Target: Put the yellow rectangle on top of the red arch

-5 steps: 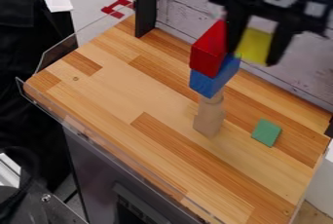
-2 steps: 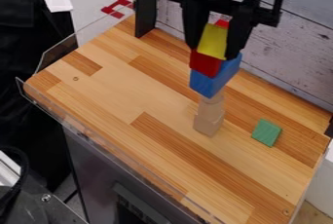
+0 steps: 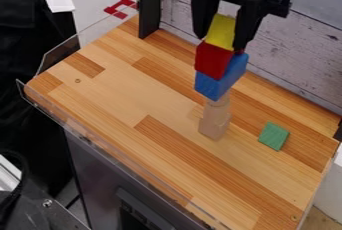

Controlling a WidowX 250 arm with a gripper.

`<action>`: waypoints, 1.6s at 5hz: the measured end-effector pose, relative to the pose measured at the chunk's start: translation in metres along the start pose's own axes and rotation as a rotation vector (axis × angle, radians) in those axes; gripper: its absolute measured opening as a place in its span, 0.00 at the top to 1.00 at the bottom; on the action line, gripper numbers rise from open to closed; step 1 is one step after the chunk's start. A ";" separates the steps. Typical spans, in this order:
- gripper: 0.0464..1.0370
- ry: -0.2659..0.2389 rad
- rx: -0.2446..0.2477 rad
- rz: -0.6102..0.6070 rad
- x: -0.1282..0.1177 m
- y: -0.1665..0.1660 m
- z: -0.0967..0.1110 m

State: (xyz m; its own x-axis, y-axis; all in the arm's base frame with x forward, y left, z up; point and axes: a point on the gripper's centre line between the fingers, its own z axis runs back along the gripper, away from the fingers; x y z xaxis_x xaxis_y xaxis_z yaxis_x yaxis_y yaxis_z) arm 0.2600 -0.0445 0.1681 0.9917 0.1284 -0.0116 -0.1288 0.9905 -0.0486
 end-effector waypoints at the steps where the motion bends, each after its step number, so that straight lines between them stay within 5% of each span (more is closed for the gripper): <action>1: 0.49 0.013 0.008 0.000 0.005 0.004 -0.004; 4: 0.43 0.010 -0.025 0.018 0.011 0.010 -0.011; 5: 0.13 0.049 -0.019 -0.002 0.011 0.009 -0.016; 6: 0.04 0.036 -0.014 -0.017 0.013 0.007 -0.011; 7: 0.04 0.048 0.001 -0.012 0.012 0.008 -0.009; 8: 0.04 -0.004 -0.001 -0.007 0.008 0.010 0.011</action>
State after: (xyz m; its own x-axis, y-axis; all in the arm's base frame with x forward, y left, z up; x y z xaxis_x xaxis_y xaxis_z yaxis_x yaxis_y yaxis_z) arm 0.2669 -0.0335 0.1781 0.9925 0.1219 -0.0077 -0.1221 0.9913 -0.0498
